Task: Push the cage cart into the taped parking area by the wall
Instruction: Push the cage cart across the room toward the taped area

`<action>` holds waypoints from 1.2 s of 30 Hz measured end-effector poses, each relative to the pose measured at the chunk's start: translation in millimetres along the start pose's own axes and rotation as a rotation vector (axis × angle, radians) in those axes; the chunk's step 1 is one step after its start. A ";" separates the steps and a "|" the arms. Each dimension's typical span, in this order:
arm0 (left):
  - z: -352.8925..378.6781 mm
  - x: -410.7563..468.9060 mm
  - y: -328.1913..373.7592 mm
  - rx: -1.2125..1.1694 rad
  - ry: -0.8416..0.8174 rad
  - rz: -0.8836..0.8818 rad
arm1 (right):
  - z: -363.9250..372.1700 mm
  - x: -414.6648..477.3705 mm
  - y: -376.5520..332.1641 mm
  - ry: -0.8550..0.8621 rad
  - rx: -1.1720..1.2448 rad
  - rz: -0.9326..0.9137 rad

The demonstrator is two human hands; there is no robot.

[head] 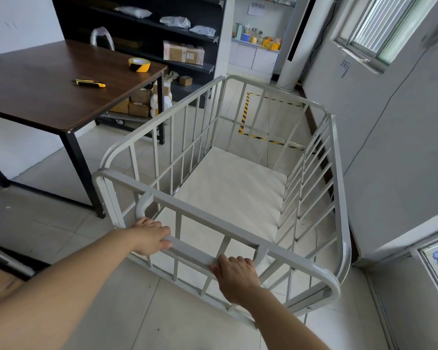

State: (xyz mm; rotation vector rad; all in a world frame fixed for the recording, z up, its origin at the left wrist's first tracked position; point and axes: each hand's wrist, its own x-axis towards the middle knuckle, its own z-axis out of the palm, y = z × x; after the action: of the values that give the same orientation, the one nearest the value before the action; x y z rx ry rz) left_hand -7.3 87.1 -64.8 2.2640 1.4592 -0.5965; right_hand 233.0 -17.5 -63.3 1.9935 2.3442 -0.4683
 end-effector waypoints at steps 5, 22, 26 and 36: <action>-16.6 28.5 6.3 -0.011 0.003 0.017 | -5.4 21.9 25.6 0.000 -0.061 0.016; -92.6 150.8 45.4 -0.050 0.040 0.058 | -47.3 122.4 129.5 0.105 -0.088 0.056; -108.3 175.1 50.7 -0.068 0.046 0.068 | -55.5 145.6 150.0 0.105 -0.097 0.057; -137.5 225.8 48.0 -0.110 0.051 0.090 | -76.0 191.8 178.6 0.112 -0.087 0.041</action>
State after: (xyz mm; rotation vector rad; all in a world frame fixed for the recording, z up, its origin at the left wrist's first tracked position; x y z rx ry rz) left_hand 140.3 311.6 -67.4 2.2604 1.3709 -0.4236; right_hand 384.6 209.3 -69.0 2.0743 2.3364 -0.2546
